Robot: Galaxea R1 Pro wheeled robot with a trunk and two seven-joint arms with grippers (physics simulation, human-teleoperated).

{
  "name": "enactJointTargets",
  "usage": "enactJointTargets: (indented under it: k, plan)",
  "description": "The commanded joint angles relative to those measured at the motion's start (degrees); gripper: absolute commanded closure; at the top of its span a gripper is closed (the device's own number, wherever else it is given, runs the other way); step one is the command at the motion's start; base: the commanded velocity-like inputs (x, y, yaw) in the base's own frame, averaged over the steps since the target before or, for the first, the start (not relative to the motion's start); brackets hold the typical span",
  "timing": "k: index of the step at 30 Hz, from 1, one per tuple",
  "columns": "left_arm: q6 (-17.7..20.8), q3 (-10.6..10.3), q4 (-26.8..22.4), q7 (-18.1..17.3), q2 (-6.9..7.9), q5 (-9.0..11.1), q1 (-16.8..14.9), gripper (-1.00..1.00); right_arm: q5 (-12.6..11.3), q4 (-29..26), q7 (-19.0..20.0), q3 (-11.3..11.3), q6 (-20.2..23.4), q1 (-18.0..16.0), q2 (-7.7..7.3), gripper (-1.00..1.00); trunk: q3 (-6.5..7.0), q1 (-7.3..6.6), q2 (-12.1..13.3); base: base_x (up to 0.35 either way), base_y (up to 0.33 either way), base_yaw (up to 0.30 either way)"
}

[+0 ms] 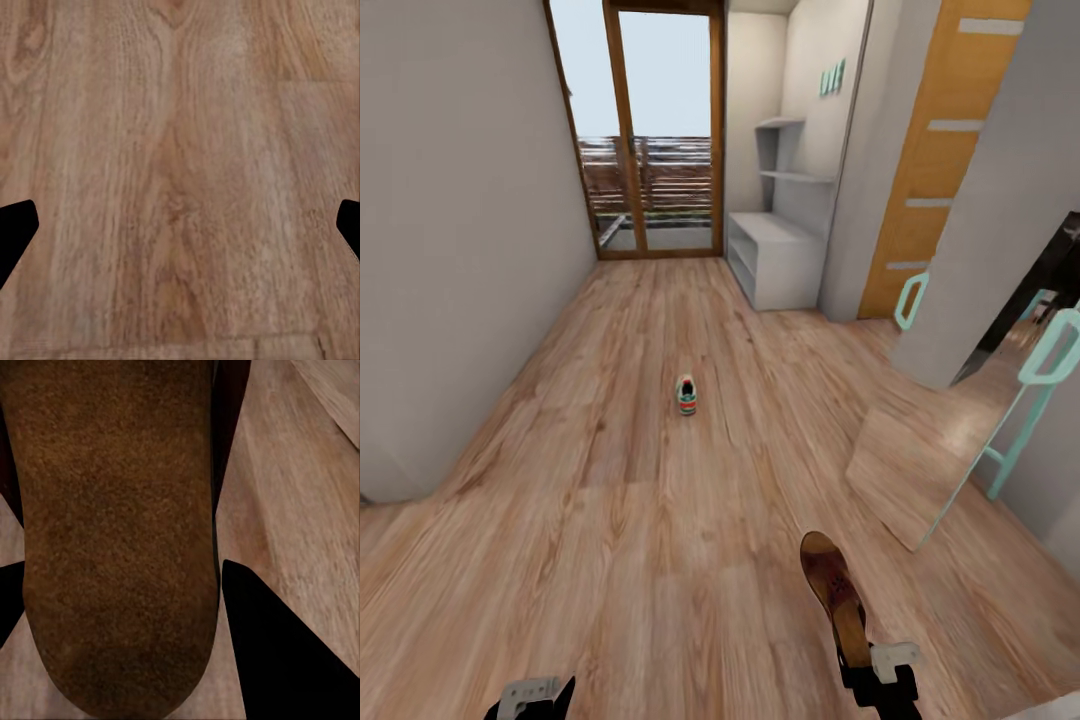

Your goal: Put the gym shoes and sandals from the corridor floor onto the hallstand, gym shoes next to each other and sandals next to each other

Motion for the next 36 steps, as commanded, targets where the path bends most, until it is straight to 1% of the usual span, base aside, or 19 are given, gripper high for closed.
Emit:
enactJointTargets:
  k: [1, 12, 36]
  plan:
    - [-0.2, 0.5, 0.1, -0.4, -0.07, -0.3, -0.1, -1.0, 0.4, 0.0, -0.2, 0.0, -0.1, 0.0, -0.03, 1.0, -0.04, 0.02, 0.0, 0.338, 0.066, 0.029]
    - [-0.2, 0.5, 0.1, -0.4, -0.12, -0.3, 0.0, -1.0, 0.5, 0.0, -0.1, 0.0, -0.1, -0.1, -0.18, 1.0, -0.01, 0.02, 0.0, 0.339, 0.077, 0.006]
    - [-0.2, 0.5, 0.1, -0.4, -0.06, -0.3, -0.1, -1.0, 0.6, 0.1, 0.0, 0.0, 0.0, 0.0, -0.01, 1.0, -0.01, 0.02, 0.0, 0.339, 0.08, 0.0]
